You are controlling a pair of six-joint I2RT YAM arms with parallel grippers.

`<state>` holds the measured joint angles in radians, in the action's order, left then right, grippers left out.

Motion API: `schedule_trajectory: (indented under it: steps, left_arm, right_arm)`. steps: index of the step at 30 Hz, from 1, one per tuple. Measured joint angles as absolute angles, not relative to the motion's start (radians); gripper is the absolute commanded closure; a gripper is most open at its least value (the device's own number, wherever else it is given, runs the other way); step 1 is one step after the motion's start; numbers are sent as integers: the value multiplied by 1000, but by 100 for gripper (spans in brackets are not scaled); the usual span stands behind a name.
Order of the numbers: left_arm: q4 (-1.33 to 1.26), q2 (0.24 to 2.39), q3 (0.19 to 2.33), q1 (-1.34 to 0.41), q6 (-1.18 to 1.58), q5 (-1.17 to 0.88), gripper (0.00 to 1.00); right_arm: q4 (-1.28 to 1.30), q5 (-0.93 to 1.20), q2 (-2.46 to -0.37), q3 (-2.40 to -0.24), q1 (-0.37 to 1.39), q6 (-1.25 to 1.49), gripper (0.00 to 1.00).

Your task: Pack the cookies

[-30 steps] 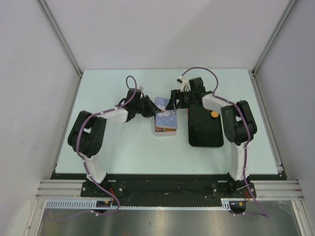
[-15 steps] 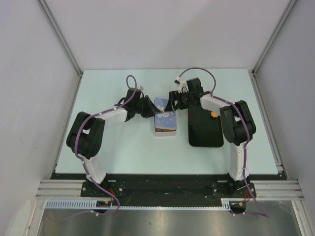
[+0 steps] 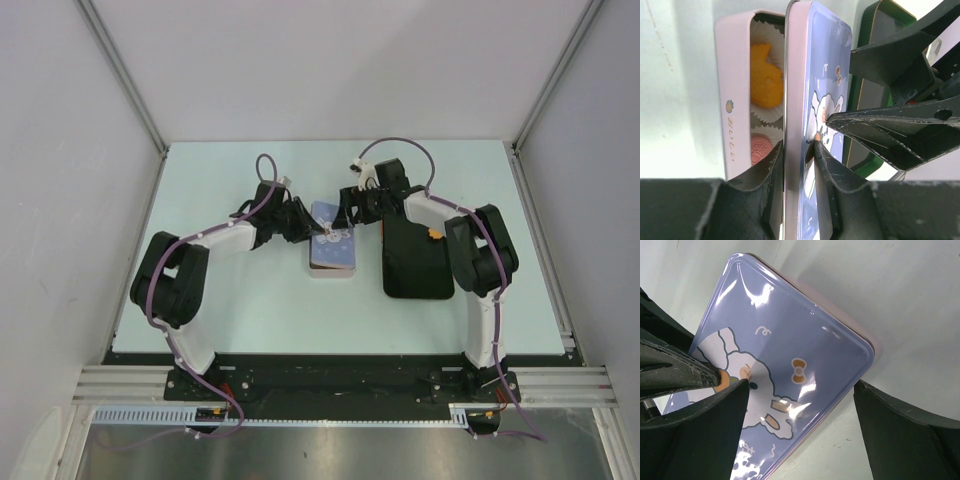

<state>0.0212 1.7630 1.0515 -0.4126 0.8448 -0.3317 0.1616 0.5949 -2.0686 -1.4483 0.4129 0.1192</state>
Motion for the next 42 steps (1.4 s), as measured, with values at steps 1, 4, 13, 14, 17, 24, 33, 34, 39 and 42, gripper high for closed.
schedule_trajectory:
  steps: [1,4,13,14,17,24,33,34,39,42]
  left_arm:
    - [21,1761,1049,-413,844,-329,69]
    - [27,1757,1046,-413,833,-324,69]
    - [36,1757,1048,-413,809,-317,68]
    - [37,1757,1048,-413,807,-316,68]
    - [44,1757,1052,-413,799,-315,68]
    - [77,1751,1060,-415,767,-294,64]
    - [171,1744,1061,-417,698,-243,51]
    - [178,1744,1061,-418,695,-240,51]
    - [199,1738,1063,-419,677,-232,51]
    - [219,1736,1071,-419,665,-226,51]
  right_arm:
    - [162,593,-2069,-1449,415,118,11]
    - [163,587,-2069,-1450,420,113,11]
    - [170,569,-2069,-1457,429,107,11]
    - [173,567,-2069,-1459,430,104,11]
    - [180,562,-2069,-1463,431,102,11]
    - [183,556,-2069,-1465,440,94,11]
    - [190,555,-2069,-1467,450,88,11]
    - [190,555,-2069,-1467,450,86,12]
    - [190,554,-2069,-1467,453,85,11]
    - [190,553,-2069,-1467,456,85,12]
